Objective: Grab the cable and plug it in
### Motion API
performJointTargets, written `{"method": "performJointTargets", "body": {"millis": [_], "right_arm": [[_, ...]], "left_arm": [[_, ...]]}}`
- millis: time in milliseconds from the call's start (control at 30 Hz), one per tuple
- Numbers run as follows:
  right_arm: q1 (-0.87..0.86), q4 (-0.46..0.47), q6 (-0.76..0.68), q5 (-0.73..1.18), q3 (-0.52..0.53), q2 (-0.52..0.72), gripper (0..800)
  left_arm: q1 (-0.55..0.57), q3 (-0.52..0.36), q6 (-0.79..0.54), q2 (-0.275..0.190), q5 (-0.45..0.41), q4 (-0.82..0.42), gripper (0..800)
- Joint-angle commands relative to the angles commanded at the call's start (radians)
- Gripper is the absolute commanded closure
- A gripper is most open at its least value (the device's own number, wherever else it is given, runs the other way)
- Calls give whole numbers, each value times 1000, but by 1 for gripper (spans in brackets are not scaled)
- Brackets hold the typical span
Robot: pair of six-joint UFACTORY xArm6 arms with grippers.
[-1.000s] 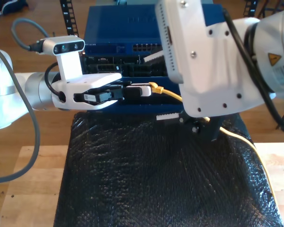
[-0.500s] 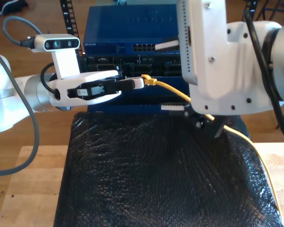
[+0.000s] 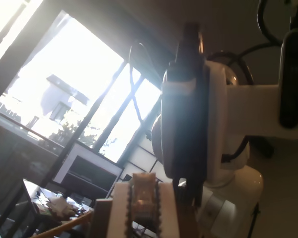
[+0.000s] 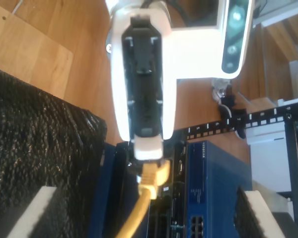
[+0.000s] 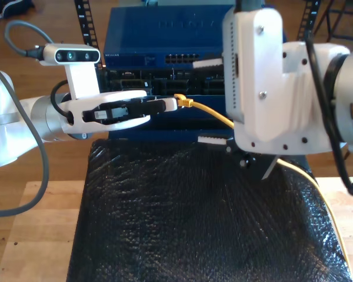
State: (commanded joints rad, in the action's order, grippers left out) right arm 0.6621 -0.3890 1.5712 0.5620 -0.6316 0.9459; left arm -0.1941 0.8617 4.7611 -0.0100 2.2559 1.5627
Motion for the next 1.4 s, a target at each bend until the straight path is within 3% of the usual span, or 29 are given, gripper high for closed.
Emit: {"method": "performJointTargets", "body": {"millis": [433, 567, 833, 1133, 1400], "right_arm": [[6, 0, 5, -52, 35, 2, 8], [6, 0, 6, -54, 38, 2, 155], [6, -2, 18, -61, 40, 17, 345], [17, -2, 40, -61, 44, 17, 355], [25, -2, 46, -61, 48, 14, 413]], "left_arm": [[2, -2, 0, 2, 18, 0, 797], [2, -2, 0, 5, 20, 0, 795], [3, -3, 3, 5, 23, 0, 795], [3, -3, 21, 9, 26, 0, 794], [5, -3, 29, 11, 37, 0, 793]]}}
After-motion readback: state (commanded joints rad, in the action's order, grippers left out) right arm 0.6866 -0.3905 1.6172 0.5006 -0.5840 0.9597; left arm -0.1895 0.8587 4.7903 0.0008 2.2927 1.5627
